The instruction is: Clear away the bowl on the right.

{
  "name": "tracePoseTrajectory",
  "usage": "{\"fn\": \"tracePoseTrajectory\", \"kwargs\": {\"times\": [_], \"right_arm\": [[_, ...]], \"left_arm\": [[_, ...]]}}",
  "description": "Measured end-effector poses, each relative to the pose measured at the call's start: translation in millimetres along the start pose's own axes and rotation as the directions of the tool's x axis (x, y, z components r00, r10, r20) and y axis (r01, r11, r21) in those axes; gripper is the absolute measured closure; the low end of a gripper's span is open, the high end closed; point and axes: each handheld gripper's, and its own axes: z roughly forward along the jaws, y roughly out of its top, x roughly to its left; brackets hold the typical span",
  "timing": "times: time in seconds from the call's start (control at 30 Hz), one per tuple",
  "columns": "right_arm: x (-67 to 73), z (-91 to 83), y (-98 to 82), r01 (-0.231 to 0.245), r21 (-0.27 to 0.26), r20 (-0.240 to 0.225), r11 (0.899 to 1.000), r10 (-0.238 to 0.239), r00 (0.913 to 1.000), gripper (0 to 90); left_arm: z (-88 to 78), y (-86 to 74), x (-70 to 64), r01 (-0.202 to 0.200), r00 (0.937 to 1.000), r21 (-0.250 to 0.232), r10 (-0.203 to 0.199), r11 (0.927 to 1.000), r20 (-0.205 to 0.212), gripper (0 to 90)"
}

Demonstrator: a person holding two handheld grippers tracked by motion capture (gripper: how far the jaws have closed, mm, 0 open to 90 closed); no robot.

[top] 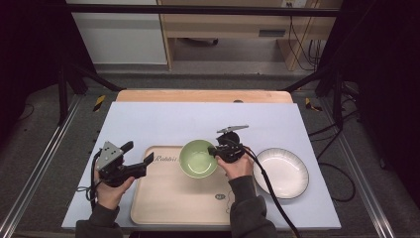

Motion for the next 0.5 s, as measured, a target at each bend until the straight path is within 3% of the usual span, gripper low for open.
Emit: {"fn": "tracePoseTrajectory", "kwargs": {"times": [0.5], "right_arm": [[-3.7, 17.1, -2.9, -0.024, 0.03, 0.016, 0.999, 0.024, 0.9996, 83.0]], "left_arm": [[0.3, -0.3, 0.5, 0.002, 1.0, 0.001, -0.002, 1.0, 0.0, 16.2]]}}
